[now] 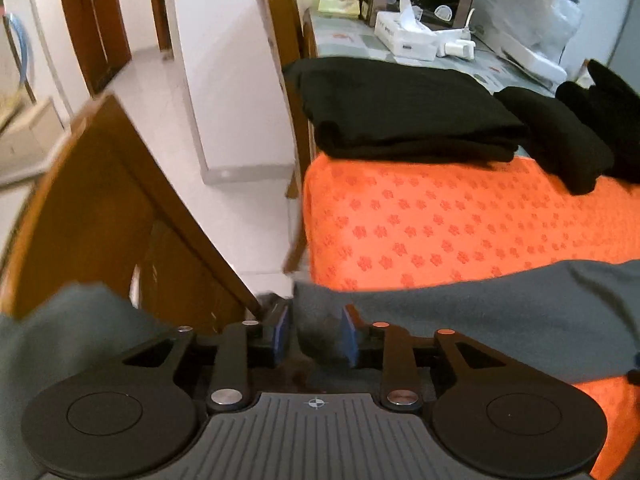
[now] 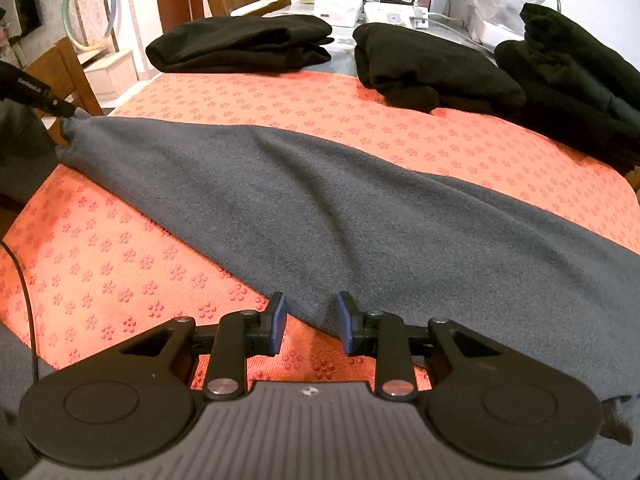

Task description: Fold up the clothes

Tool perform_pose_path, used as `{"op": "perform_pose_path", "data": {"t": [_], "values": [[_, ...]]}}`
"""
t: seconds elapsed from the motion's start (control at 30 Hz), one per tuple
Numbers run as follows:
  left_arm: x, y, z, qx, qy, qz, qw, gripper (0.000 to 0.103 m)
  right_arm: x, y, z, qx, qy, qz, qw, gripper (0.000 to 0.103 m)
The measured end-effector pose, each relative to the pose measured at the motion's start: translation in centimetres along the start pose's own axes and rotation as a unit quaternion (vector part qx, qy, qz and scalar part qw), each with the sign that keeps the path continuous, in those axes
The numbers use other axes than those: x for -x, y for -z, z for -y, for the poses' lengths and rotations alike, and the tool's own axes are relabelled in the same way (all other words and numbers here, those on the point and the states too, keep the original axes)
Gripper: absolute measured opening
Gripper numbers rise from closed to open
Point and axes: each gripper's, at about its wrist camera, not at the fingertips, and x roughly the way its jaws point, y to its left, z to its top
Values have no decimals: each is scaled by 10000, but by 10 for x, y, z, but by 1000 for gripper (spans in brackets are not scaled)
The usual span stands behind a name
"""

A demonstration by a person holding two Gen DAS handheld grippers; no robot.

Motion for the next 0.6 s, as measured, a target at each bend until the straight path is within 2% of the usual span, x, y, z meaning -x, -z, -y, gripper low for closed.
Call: {"op": "perform_pose_path", "data": {"t": [0.1, 0.2, 0.33, 0.37, 0.4, 0.6], "values": [[-7, 4, -3, 205, 89, -90, 9997, 42, 0, 0, -1, 28, 6, -13, 10000, 33], [-10, 5, -8, 450, 224, 23, 9987, 48, 0, -1, -1, 54, 10, -31, 10000, 34], [-7, 2, -14, 698, 599, 80, 9957, 45, 0, -1, -2, 88, 13, -49, 9999, 35], [-7, 2, -14, 702, 689, 40, 9951, 22, 0, -1, -2, 90, 12, -53, 9999, 35], [-6, 1, -13, 688, 732, -1, 9949, 4, 0, -1, -3, 95, 11, -60, 9999, 35], [4, 8, -13, 486, 364, -132, 9981, 3, 6, -13, -5, 129, -60, -124, 9998, 35]]}}
